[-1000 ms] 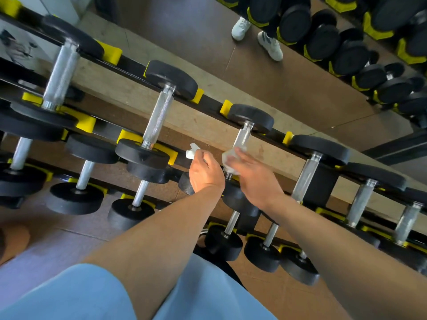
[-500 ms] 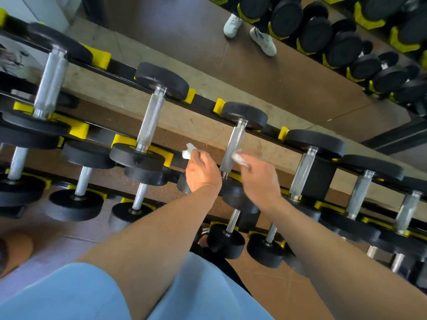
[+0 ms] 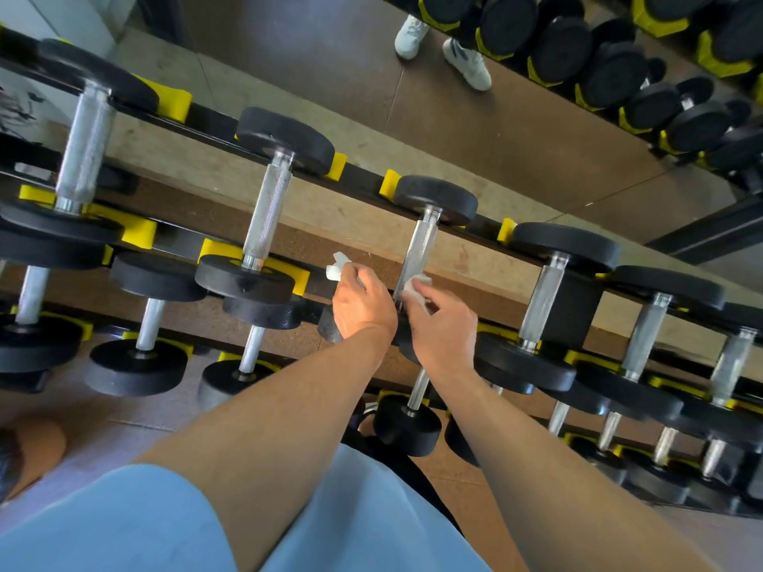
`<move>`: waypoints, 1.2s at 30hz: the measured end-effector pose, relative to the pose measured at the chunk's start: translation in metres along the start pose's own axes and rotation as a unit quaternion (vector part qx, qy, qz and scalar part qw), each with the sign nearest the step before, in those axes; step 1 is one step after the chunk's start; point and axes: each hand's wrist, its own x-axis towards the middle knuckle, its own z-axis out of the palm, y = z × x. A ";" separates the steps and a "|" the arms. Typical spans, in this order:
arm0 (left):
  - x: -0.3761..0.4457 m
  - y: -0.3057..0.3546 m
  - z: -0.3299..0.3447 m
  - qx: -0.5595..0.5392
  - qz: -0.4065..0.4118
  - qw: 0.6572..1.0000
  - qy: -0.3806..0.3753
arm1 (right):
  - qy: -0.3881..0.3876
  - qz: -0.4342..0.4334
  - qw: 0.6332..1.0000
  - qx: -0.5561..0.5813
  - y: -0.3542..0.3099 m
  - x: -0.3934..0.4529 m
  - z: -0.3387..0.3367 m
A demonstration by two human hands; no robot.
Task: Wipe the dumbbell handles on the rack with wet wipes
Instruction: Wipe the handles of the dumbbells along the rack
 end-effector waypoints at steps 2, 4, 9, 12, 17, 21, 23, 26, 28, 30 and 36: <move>0.001 0.000 0.001 0.000 -0.001 1.000 0.001 | -0.005 0.012 1.000 -0.003 -0.002 0.005 -0.002; 0.000 -0.001 0.002 0.001 -0.001 1.000 0.001 | -0.016 0.017 1.000 -0.017 -0.003 0.013 -0.003; 0.002 -0.002 0.002 0.006 0.009 1.000 -0.003 | -0.028 0.014 0.996 -0.086 -0.002 0.018 -0.002; 0.002 -0.003 0.002 0.011 0.008 1.000 -0.003 | -0.038 0.025 0.994 -0.095 -0.002 0.020 0.001; 0.003 -0.004 0.001 0.011 0.011 1.000 -0.012 | -0.055 0.122 0.991 -0.017 0.011 0.028 -0.022; 0.003 -0.005 0.001 0.022 0.014 1.000 -0.016 | 0.019 0.190 0.981 0.037 0.031 0.028 -0.066; 0.004 -0.004 0.001 0.029 0.013 0.999 -0.014 | 0.056 0.210 0.974 0.066 0.044 0.025 -0.086; 0.004 -0.001 0.001 0.050 0.005 0.999 0.000 | 0.072 0.245 0.957 0.140 0.058 0.020 -0.106; 0.002 0.001 0.001 0.055 0.003 0.998 0.009 | 0.065 0.243 0.950 0.183 0.060 0.015 -0.114; -0.001 0.000 0.000 0.049 0.008 0.999 0.021 | 0.059 0.240 0.942 0.227 0.062 0.012 -0.121; -0.018 0.010 -0.004 0.160 0.144 0.971 0.107 | 0.013 0.252 0.872 0.420 0.082 0.003 -0.143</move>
